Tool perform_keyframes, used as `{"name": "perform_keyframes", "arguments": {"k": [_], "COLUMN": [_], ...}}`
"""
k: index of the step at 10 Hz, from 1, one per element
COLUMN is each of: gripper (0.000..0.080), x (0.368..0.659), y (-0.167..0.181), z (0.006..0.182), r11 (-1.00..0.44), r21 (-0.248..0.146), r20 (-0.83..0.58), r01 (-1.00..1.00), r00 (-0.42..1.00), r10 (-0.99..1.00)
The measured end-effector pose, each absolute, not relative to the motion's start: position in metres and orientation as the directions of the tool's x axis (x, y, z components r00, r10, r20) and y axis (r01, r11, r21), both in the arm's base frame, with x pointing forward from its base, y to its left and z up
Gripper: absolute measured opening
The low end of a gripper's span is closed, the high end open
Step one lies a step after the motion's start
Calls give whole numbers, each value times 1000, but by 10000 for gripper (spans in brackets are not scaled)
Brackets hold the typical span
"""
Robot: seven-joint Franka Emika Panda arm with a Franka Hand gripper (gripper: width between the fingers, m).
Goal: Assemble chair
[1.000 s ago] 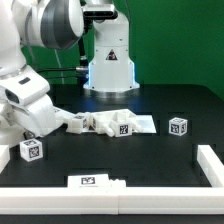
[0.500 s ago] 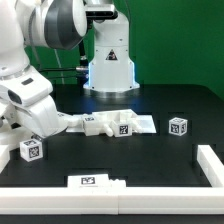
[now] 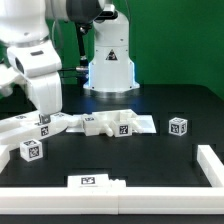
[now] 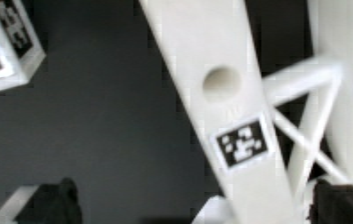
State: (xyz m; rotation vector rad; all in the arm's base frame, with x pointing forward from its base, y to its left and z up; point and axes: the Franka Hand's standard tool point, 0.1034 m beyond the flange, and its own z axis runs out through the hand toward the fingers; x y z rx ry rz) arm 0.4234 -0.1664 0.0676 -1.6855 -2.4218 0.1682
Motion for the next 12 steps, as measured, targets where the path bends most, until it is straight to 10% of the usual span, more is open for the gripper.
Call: {"name": "perform_keyframes", "arguments": {"k": [12], "gripper": [649], "x": [423], "y": [-93], "z": [78], "r11": [-648], "r21": [-160], "r20": [-122], "r01": [745], "r00": [637], "r10": [761]}}
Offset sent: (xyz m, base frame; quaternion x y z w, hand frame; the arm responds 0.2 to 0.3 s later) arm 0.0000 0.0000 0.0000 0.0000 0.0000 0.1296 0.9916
